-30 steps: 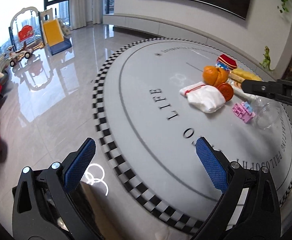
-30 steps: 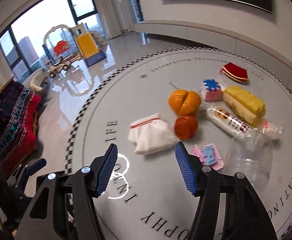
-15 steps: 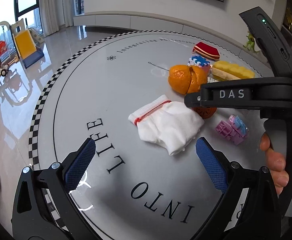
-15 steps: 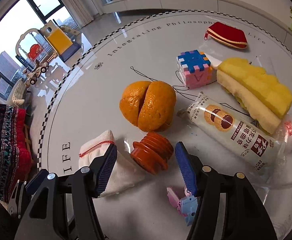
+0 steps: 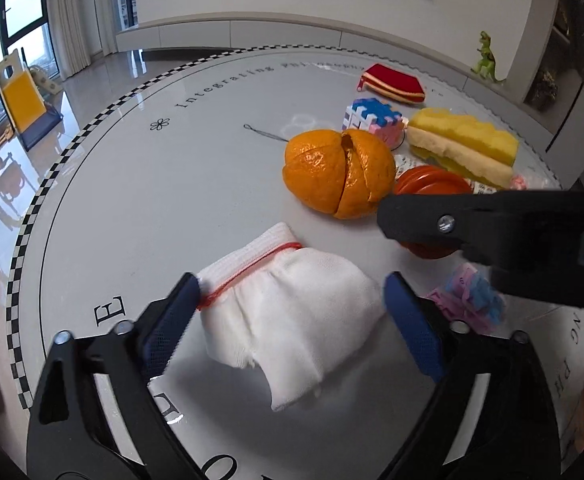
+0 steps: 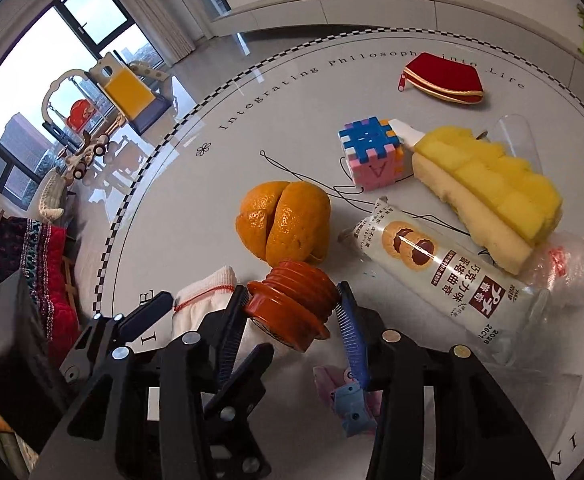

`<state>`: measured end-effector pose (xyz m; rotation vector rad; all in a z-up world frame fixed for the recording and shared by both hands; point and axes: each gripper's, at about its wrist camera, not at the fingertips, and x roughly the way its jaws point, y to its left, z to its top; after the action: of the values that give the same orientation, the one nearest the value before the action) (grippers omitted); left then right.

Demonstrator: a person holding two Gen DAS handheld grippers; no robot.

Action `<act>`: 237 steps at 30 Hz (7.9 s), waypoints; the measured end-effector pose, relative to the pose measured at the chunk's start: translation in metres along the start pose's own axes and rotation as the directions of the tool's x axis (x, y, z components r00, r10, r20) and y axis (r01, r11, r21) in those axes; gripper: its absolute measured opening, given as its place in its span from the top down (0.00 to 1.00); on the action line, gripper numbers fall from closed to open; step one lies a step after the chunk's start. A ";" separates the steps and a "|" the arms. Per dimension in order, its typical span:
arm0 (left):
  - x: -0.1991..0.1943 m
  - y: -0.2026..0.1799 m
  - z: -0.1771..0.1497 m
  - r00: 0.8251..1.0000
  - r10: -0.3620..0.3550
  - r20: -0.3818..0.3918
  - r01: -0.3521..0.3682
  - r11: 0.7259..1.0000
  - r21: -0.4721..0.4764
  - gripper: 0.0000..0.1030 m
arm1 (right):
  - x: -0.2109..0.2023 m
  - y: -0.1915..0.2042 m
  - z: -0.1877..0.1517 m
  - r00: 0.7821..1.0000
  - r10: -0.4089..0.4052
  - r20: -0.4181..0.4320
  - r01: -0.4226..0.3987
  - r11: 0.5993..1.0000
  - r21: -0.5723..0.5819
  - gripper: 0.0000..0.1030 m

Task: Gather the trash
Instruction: 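Grasp the white sock with the left tool while the right tool grasps the red cap, then carry sock and red cap to the trash bag and release both, then grasp the pink-blue block toy with the left tool while the right tool grasps the clear jar, then carry block toy and jar to the trash bag and release both, then grasp the orange with the left tool while the right tool grasps the snack bar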

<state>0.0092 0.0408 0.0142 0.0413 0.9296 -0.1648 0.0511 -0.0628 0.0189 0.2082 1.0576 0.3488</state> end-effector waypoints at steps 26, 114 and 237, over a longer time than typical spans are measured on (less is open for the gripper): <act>-0.166 0.081 -0.160 0.988 0.118 0.098 -0.097 0.976 -0.195 0.75 | -0.050 0.141 -0.120 0.986 0.161 -0.041 -0.166 0.967 -0.191 0.55; -0.060 -0.058 -0.051 0.996 -0.081 0.029 0.078 0.994 0.077 0.06 | -0.058 -0.073 -0.072 0.985 0.054 0.165 -0.108 0.935 0.337 0.56; -0.123 0.043 -0.086 0.989 0.105 0.101 -0.089 0.985 -0.145 0.06 | -0.068 0.044 -0.059 0.989 0.142 0.029 -0.137 0.982 -0.126 0.53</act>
<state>-0.1246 0.1074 0.0598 -0.0515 0.8268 -0.0109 -0.0383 -0.0477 0.0604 0.1776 0.9832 0.5337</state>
